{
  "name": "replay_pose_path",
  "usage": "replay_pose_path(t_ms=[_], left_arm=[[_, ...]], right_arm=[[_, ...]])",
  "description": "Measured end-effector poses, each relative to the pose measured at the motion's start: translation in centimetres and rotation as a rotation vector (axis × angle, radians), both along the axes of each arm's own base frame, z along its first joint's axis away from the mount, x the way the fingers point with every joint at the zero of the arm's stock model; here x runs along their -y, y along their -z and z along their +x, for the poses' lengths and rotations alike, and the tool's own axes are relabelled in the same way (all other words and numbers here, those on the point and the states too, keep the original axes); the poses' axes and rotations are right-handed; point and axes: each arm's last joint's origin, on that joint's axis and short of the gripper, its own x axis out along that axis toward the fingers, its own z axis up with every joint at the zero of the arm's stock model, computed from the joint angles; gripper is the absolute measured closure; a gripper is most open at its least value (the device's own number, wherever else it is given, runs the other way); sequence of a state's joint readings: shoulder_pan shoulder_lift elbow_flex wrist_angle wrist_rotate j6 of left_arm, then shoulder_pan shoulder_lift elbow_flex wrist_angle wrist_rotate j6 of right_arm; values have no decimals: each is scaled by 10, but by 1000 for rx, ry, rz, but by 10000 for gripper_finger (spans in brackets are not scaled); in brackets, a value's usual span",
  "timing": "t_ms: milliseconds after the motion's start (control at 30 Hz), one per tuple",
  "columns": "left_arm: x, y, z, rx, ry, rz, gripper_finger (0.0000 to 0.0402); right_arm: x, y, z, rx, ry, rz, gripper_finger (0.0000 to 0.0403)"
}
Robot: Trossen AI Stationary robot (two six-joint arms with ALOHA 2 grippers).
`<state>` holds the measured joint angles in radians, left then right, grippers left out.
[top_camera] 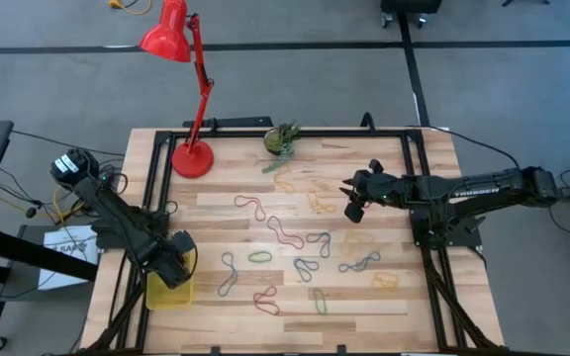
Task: Pick and place items into bin
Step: Adjust the yellow bin
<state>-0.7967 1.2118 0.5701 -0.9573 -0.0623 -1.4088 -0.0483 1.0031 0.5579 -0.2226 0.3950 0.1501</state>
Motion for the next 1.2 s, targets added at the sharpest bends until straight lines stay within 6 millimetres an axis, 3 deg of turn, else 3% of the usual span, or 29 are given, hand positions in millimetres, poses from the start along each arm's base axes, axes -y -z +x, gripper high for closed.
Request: replay_pose_path(t_ms=[133,333,1200], left_arm=[[2,0,5,90,19,26,298],[-4,-1,11,139,41,83,304],[-69,-2,47,85,208,306,315]], right_arm=[[0,0,0,0,0,0,301],[0,0,0,0,2,-2,301],[0,0,0,-1,2,-2,301]])
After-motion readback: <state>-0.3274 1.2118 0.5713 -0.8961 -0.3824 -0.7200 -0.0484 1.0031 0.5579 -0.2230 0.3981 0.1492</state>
